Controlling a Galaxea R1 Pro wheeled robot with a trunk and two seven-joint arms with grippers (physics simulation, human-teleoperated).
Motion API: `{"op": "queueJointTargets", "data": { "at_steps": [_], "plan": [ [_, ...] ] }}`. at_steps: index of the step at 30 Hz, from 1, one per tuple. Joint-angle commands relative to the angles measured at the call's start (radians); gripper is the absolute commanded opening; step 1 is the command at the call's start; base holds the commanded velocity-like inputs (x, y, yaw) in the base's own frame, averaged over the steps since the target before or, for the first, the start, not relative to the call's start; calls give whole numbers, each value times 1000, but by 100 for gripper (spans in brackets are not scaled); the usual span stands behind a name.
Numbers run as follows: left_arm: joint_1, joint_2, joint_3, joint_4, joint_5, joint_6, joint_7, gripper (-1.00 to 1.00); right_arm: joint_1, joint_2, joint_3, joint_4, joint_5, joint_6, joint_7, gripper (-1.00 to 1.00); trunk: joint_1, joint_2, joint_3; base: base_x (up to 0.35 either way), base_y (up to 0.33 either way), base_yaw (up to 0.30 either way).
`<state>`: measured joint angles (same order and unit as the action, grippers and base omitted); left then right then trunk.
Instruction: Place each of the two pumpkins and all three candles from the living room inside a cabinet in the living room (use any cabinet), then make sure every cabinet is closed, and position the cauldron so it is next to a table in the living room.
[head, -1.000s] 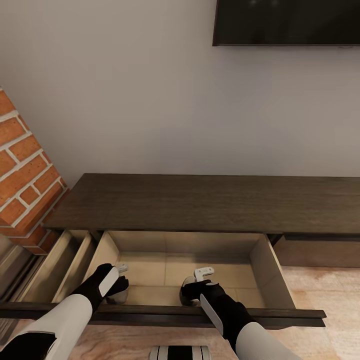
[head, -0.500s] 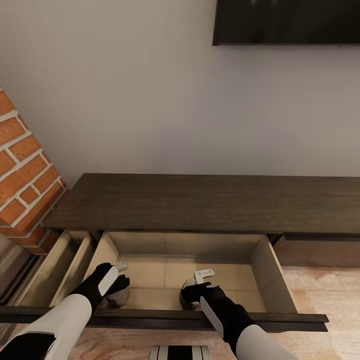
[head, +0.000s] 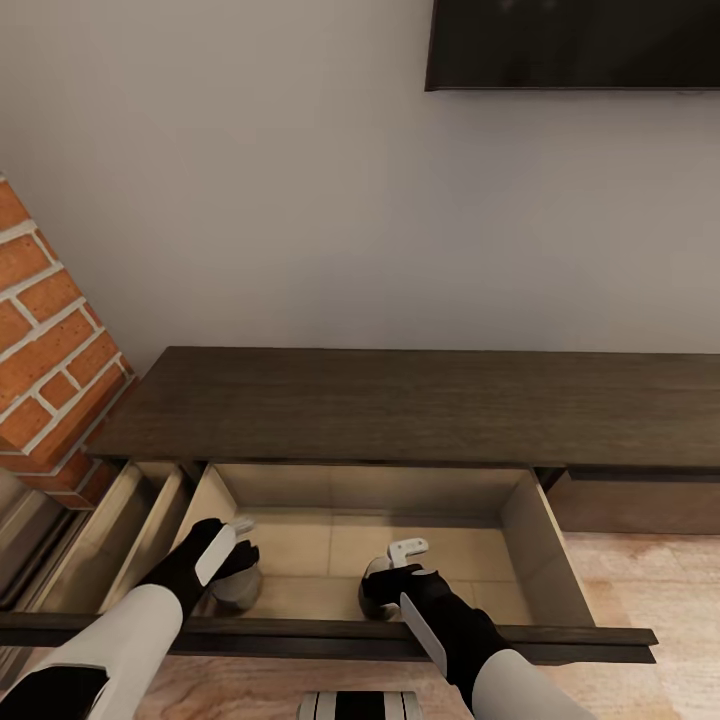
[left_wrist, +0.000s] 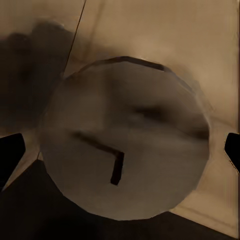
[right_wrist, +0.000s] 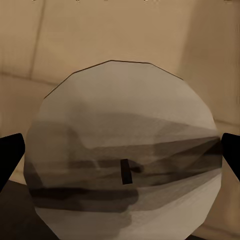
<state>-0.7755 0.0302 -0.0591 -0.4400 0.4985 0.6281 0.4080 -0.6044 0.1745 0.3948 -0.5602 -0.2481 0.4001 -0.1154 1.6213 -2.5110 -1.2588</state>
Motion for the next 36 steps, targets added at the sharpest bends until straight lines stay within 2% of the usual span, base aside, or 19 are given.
{"op": "queueJointTargets", "data": {
  "at_steps": [1, 10, 23, 31, 32, 36],
  "plan": [
    [0, 0, 0, -3, 0, 0, 0, 100, 0, 0, 0, 0, 0, -1, 0, -100, 0, 0, 0, 0, 0, 0],
    [11, 0, -1, -10, 2, 15, -3, 100, -24, 0, 1, -13, -5, 28, -5, -100, 0, 0, 0, 0, 0, 0],
    [21, 0, 0, -16, 2, 39, -3, 100, -99, 0, 0, -2, -54, 102, -10, -100, 0, 0, 0, 0, 0, 0],
    [22, 3, -2, -61, 2, 44, -3, 100, -100, 0, 2, 4, -54, 147, -10, -100, 0, 0, 0, 0, 100, 0],
    [22, 4, -2, -103, 2, 44, -3, 100, -100, 0, 2, 11, -54, 212, -10, -100, 0, 0, 0, 0, 24, 0],
    [22, 4, -2, -104, 2, 44, -3, 100, -100, 0, 2, 63, -54, 171, -9, -100, 0, 0, 0, 0, 8, 0]
  ]
}}
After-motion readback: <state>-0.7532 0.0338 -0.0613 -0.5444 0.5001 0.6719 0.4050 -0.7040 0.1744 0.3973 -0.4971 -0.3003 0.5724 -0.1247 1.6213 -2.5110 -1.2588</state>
